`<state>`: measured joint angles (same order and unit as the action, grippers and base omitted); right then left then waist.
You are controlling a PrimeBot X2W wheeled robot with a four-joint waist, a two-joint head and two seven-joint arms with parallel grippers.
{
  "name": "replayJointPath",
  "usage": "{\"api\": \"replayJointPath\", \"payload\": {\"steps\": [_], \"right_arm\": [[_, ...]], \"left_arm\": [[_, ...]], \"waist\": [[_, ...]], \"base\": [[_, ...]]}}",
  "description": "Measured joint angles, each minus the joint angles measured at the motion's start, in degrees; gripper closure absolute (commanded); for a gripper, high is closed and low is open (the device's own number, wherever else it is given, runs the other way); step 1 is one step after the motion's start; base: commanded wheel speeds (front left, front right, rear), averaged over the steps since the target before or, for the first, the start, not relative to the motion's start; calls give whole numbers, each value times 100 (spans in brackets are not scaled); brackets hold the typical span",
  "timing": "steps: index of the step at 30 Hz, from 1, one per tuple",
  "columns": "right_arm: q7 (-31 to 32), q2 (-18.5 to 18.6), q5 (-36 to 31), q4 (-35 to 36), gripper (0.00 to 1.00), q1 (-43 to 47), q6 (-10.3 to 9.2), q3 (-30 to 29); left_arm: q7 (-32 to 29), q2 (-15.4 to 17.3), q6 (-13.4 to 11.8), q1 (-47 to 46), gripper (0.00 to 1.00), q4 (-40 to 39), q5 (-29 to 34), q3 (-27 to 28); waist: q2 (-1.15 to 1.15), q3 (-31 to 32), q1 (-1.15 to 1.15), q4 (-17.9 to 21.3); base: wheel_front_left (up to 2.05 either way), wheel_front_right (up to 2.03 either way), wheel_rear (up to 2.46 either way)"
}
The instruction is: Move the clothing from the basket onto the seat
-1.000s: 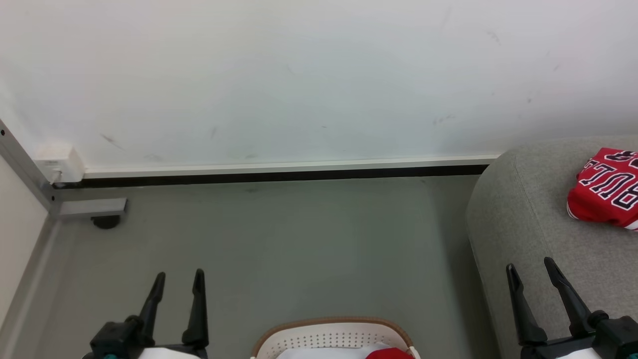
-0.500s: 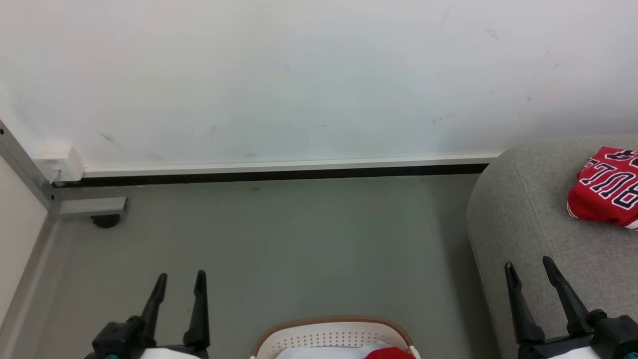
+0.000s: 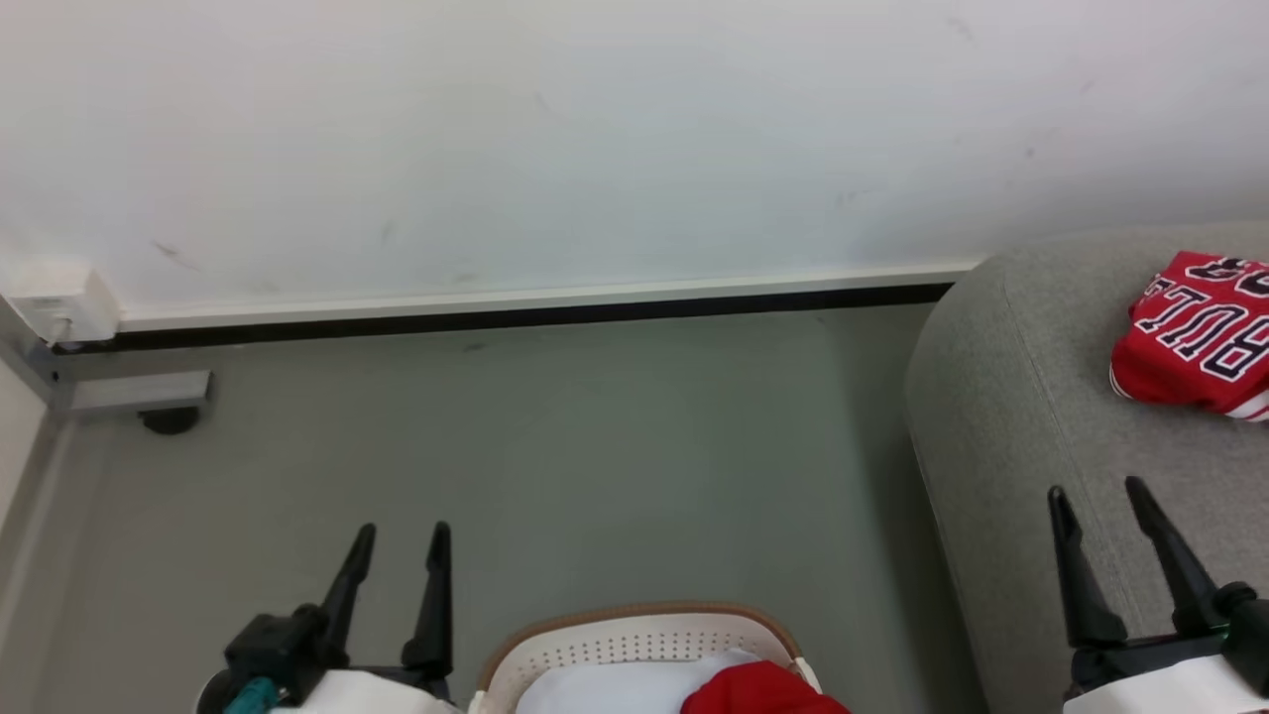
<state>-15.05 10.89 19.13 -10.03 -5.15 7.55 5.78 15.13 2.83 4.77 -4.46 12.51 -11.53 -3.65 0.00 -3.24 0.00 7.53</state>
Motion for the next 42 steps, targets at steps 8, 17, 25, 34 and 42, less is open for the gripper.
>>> {"api": "replayJointPath", "payload": {"steps": [8,17,25,34,42], "right_arm": [[0,170,76,-85,0,-267,0,-238],[0,236,166,-78,0,-638,0,-497],[0,224,174,70,0,-931,0,-720],[0,166,146,240,0,-1450,0,-700],[-1,-40,154,637,0,-1794,0,-804]], "left_arm": [[0,-3,126,-551,0,791,-53,-509],[-46,4,244,-1448,0,2063,-74,-1187],[-212,52,260,-2065,0,3017,-402,-1927],[-810,145,261,-2649,0,3942,-1163,-2995],[-1459,234,261,-3240,0,4464,-1868,-3710]], "waist": [[0,-398,0,246],[0,-1026,1,549],[0,-1579,1,812],[0,-2187,1,1068],[0,-2884,1,1261]], "base": [[0,0,0],[0,0,0],[0,0,0],[0,0,0],[0,0,0]]}}
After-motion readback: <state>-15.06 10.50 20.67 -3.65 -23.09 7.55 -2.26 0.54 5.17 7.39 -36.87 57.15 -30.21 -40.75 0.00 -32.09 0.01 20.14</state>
